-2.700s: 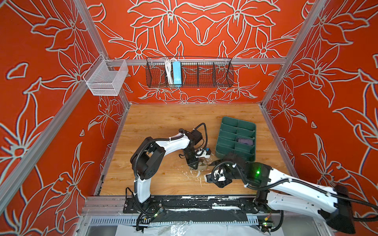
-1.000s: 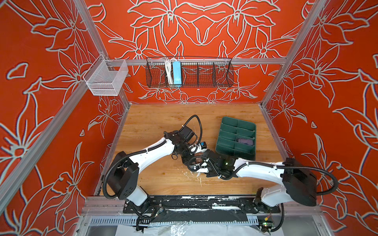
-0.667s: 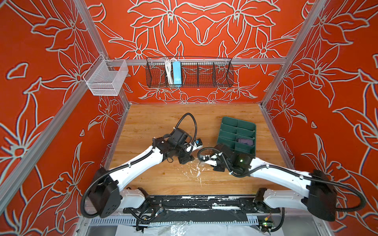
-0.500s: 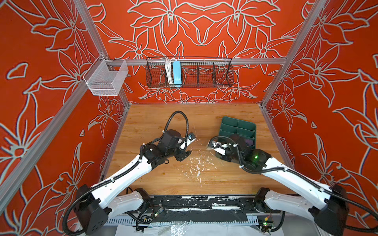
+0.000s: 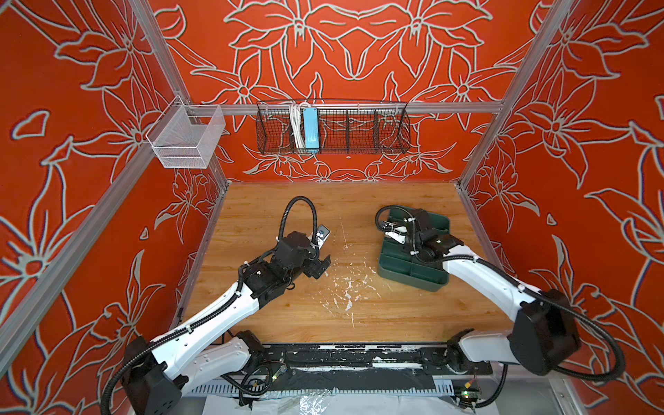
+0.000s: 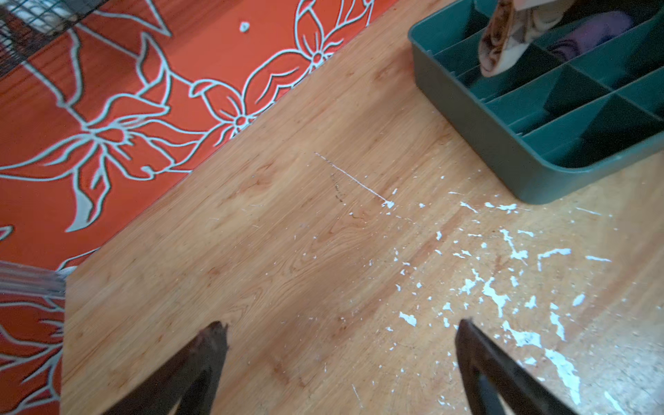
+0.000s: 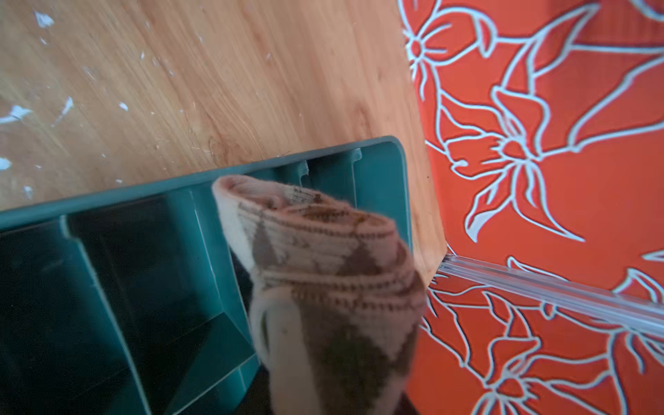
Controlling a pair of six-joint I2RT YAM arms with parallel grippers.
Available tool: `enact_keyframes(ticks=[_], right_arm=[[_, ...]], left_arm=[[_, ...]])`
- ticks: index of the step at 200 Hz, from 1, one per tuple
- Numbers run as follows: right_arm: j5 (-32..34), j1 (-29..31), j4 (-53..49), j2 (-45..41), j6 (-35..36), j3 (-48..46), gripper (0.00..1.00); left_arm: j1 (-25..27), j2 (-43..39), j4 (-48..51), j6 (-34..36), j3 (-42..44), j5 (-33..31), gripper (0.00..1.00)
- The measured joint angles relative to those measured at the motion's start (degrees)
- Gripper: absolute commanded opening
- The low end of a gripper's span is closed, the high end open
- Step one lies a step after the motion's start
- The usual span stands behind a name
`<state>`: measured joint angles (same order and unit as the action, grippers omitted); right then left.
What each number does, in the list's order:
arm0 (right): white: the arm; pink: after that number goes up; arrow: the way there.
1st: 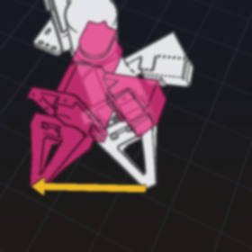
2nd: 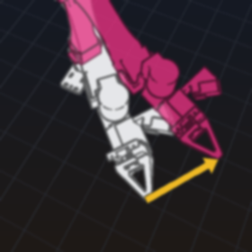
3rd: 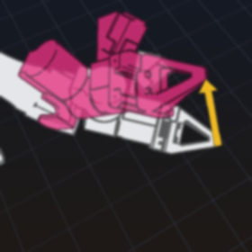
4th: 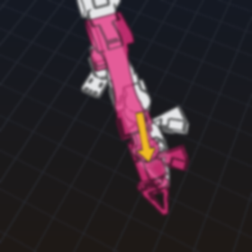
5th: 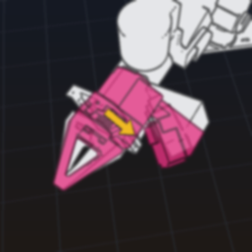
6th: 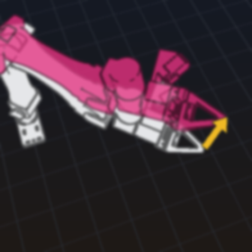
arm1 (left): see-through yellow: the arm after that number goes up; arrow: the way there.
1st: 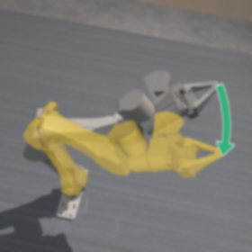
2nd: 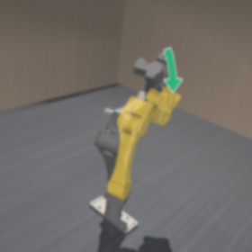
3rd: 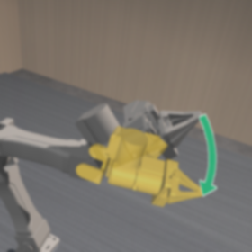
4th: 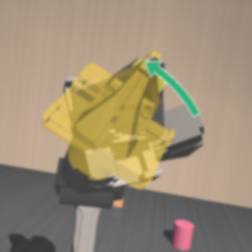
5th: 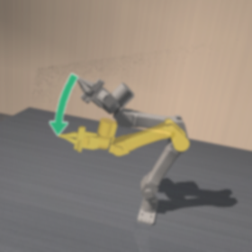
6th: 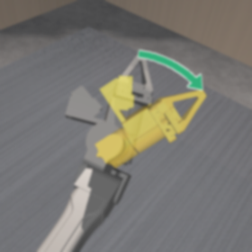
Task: Roll the socks
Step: 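Lift the rolled sock with the right gripper while the left gripper opens and withdraws, then carry the rolled sock with the right gripper into a tray compartment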
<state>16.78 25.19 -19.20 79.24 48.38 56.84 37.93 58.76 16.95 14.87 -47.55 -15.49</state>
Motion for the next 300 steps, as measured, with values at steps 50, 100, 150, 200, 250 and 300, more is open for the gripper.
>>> enact_keyframes(ticks=[50,100,150,200,250,300], right_arm=[[2.4,-2.1,-0.4,5.5,0.6,3.3,0.00],[6.5,-4.3,-1.2,10.6,1.1,4.1,0.00],[4.3,-3.1,-3.5,11.7,-0.7,4.1,0.00],[-2.5,0.3,-5.5,13.8,-2.9,3.9,0.00],[-16.3,0.2,-14.2,21.6,-2.1,11.3,0.00],[-27.3,1.2,-24.4,35.1,-2.1,28.6,0.00]], left_arm=[[0.0,3.9,0.3,-1.1,0.0,-5.2,0.97],[0.0,4.5,0.3,-1.2,0.0,-5.5,0.97],[0.0,4.7,0.4,-1.2,0.0,-5.5,0.97],[0.0,4.9,0.5,-1.2,0.0,-5.5,0.97],[0.0,5.0,0.9,-1.2,0.0,-5.6,0.98],[-0.1,4.2,0.8,-1.7,0.0,-8.9,0.97]])
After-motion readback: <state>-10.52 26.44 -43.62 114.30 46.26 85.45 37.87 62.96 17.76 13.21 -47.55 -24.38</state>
